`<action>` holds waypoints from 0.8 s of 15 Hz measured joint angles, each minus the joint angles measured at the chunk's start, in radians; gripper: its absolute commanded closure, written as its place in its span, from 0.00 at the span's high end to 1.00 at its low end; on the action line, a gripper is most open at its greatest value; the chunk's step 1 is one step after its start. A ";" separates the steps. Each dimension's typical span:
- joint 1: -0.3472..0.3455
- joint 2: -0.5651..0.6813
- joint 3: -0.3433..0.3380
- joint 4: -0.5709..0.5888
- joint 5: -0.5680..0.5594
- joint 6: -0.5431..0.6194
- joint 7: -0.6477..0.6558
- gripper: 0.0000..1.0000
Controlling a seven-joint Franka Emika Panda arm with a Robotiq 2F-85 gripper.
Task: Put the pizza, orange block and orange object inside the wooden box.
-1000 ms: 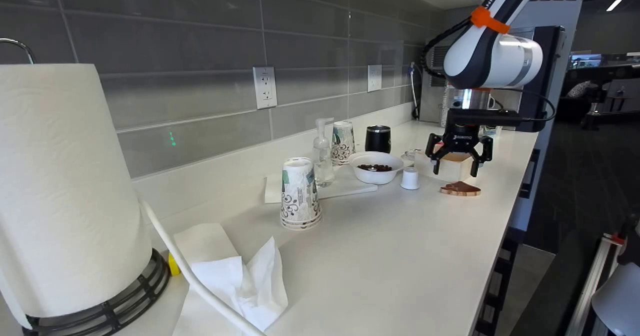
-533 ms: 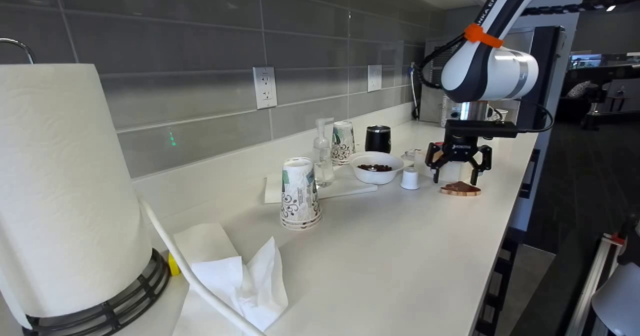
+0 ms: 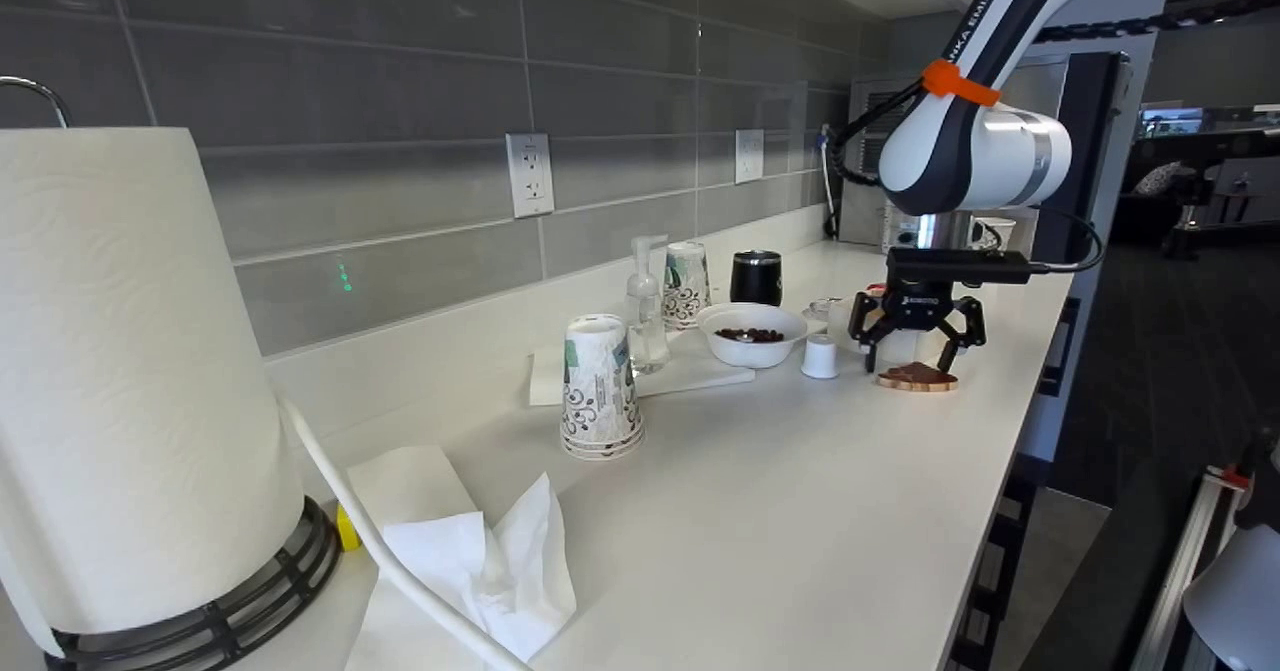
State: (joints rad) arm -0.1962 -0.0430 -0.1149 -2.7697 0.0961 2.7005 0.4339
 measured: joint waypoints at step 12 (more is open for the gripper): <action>-0.003 -0.093 0.009 0.021 -0.036 -0.126 0.179 1.00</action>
State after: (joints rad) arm -0.1997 -0.1360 -0.1062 -2.7488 0.0601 2.5746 0.6124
